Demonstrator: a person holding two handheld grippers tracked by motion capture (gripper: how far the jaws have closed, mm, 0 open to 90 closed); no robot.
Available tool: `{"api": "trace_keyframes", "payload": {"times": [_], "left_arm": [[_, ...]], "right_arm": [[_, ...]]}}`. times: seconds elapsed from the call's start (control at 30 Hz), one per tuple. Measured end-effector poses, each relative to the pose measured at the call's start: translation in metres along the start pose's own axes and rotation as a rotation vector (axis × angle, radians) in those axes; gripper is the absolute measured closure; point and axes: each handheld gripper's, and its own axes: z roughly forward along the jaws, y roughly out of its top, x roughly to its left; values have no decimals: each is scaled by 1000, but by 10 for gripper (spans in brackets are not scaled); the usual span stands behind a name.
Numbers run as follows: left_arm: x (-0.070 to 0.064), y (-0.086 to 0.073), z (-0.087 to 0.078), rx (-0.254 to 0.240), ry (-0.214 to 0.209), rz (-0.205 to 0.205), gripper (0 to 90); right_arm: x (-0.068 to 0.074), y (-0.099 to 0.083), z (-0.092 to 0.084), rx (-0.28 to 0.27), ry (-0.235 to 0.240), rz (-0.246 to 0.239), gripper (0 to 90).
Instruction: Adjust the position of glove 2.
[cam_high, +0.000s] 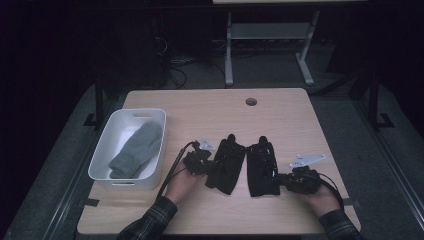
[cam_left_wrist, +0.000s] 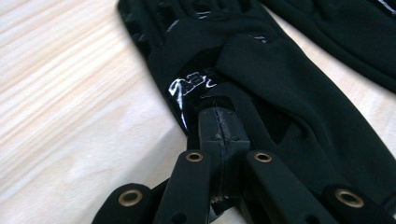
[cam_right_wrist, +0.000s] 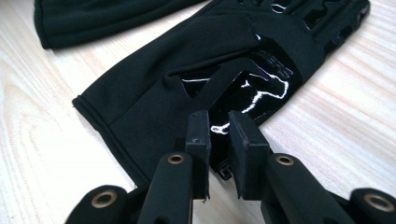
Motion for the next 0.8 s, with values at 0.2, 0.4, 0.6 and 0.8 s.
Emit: {"api": "trace_keyframes", "payload": {"times": [0.2,0.4,0.6,0.8], "left_arm": [[-6,2,3,-5,-20,13,896],[-7,4,2,-15,-33,17,844],[9,9,-2,-67,-38,-57,635],[17,15,11,-76,-36,-96,560]], "right_arm": [[6,2,2,18,17,-20,773],[11,4,3,14,30,-37,748],[4,12,-2,-40,2,-18,788],[-2,21,8,-35,-26,-11,881]]}}
